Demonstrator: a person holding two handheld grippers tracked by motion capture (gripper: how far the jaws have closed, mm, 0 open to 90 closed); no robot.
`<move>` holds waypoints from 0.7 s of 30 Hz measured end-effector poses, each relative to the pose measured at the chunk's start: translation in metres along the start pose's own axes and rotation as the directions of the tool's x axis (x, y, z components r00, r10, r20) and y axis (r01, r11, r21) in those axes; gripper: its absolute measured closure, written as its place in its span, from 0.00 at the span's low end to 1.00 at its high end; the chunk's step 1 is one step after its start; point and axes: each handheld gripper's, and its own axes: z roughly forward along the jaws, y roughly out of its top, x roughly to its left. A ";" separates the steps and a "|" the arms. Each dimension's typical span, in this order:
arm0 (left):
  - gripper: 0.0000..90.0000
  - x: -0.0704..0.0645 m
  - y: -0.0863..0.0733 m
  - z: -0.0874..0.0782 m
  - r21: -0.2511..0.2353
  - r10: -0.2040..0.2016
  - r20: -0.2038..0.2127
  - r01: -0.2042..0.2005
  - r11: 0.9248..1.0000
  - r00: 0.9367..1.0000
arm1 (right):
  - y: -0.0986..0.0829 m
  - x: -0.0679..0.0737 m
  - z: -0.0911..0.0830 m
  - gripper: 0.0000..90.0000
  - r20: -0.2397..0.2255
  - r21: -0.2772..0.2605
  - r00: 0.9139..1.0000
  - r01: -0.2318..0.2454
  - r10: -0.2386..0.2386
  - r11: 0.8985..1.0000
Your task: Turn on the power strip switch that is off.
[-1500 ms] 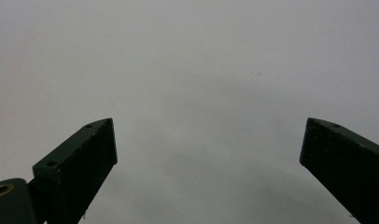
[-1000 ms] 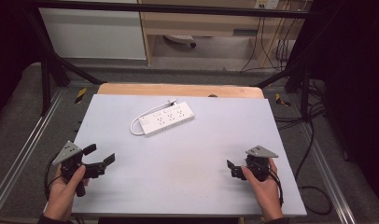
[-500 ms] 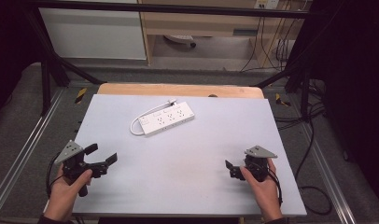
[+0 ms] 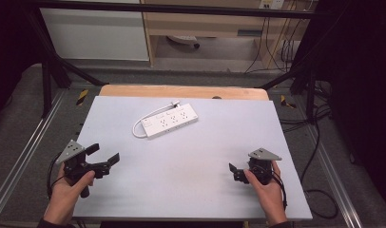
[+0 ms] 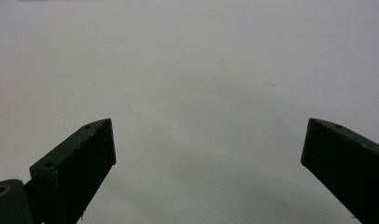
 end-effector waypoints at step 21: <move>0.07 -0.006 0.027 0.031 0.069 0.024 -0.004 -0.024 0.997 1.000 | 0.000 -0.001 0.001 0.04 -0.004 0.000 1.000 -0.006 0.006 1.000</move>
